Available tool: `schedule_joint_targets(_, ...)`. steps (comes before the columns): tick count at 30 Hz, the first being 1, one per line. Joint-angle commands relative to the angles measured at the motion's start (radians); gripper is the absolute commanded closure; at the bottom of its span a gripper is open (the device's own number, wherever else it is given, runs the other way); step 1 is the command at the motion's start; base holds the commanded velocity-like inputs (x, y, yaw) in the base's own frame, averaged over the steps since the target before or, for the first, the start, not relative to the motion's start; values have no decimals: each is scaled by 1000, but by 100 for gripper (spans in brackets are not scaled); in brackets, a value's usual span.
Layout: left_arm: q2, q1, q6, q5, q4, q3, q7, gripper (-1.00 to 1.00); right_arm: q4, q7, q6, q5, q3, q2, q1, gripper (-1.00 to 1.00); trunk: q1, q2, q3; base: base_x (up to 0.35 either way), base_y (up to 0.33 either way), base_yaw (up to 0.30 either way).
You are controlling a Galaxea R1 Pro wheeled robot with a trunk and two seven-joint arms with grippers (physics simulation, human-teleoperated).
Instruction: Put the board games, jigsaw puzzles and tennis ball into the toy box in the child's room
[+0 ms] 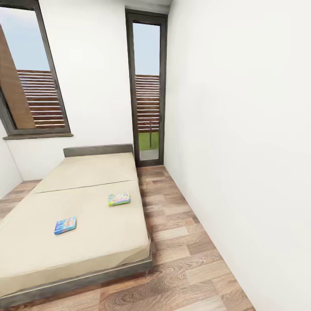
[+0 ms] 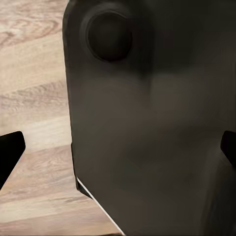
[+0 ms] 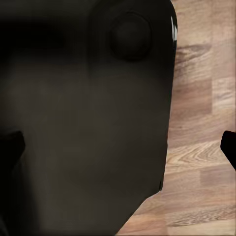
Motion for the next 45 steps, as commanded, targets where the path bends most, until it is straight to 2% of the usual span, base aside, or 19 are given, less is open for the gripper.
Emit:
schedule_joint_targets(1, -6, 1, 6, 6, -6, 1, -2, -100, -6, -6, 6, 3, -1, 6, -2, -100, 0, 0, 0, 0, 0, 7)
schedule_joint_targets(3, -17, 1, 11, 5, -8, 0, -2, -100, -7, -9, 13, 3, 0, 17, -2, -100, 0, 0, 0, 0, 0, 4)
schedule_joint_targets(13, -13, 1, 11, 5, -8, -3, -2, -100, -15, -11, -15, 2, -6, 55, -2, -100, 0, 0, 0, 0, 34, 2)
schedule_joint_targets(19, -12, 1, 11, 5, -8, -2, -3, -100, -17, -11, -45, 2, -7, 62, -2, -100, 0, 0, 0, 0, 230, 0)
schedule_joint_targets(30, -11, 1, 11, 5, -8, -2, -6, -100, -17, -11, -46, -3, -8, 69, -2, -100, 0, 0, 0, 8, 277, 0)
schedule_joint_targets(45, -10, 1, 11, 5, -8, -1, -9, -100, -17, -11, -46, -3, -8, 70, -2, -100, 0, 0, 0, 113, 224, 11)
